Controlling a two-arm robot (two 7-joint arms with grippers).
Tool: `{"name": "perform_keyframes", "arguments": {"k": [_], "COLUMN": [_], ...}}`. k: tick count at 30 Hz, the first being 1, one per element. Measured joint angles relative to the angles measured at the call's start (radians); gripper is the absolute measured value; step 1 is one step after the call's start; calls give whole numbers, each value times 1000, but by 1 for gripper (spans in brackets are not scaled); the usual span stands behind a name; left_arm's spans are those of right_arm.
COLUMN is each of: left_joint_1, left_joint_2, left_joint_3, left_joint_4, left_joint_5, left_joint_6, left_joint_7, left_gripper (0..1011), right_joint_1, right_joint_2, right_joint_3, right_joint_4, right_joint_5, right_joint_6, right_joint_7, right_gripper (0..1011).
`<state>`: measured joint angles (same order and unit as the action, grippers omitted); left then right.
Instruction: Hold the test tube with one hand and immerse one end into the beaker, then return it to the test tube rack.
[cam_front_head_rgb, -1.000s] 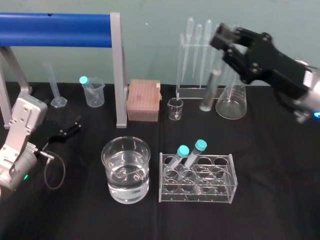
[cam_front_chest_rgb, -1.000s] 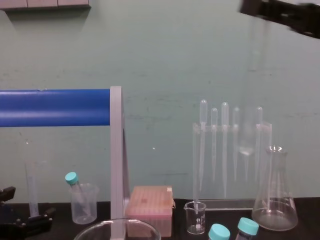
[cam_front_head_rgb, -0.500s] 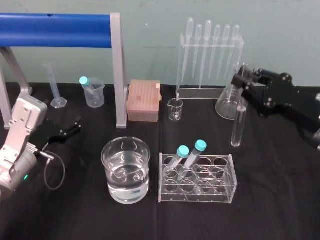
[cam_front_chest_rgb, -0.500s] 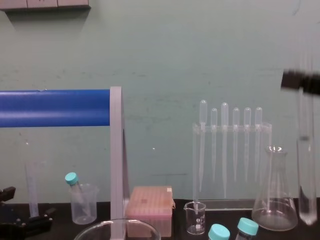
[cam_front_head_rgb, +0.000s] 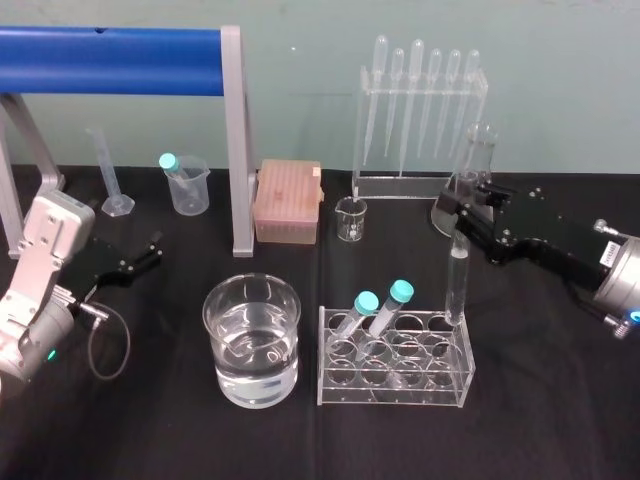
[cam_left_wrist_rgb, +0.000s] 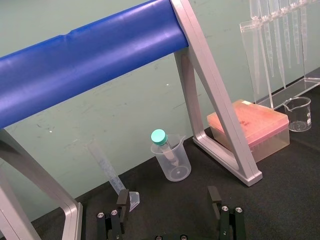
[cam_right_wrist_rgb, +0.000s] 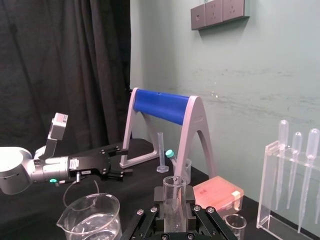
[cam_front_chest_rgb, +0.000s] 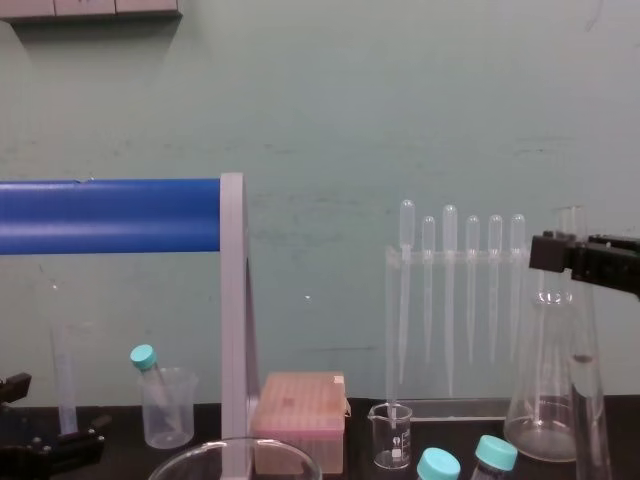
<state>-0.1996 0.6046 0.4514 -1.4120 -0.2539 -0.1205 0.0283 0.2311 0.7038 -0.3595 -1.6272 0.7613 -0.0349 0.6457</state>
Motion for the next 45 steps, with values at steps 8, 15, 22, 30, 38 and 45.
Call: {"name": "perform_keyframes", "arguments": {"k": [8,15,22,30,38,45], "left_joint_1": [0,0,0,0,0,0], "left_joint_2": [0,0,0,0,0,0], "left_joint_3": [0,0,0,0,0,0], "left_joint_4": [0,0,0,0,0,0], "left_joint_5": [0,0,0,0,0,0], "left_joint_6": [0,0,0,0,0,0], "left_joint_7": [0,0,0,0,0,0], "left_gripper": [1000,1000,1000,1000,1000,1000], "right_joint_1": [9,27,60,89,104,114], "right_joint_2": [-16,-32,-45,-64,-79,-88], "right_joint_3": [-12,-27,-52,-81,-96,-109], "right_joint_4": [21,49,90,147,187,215], "right_joint_5": [-4,-8,-25,-49,-51,-51], "right_joint_6": [5,5,5,2,-2,0], "right_joint_7": [15,32,57,76,99,112], "right_gripper": [228,228,227,228,228,227]}}
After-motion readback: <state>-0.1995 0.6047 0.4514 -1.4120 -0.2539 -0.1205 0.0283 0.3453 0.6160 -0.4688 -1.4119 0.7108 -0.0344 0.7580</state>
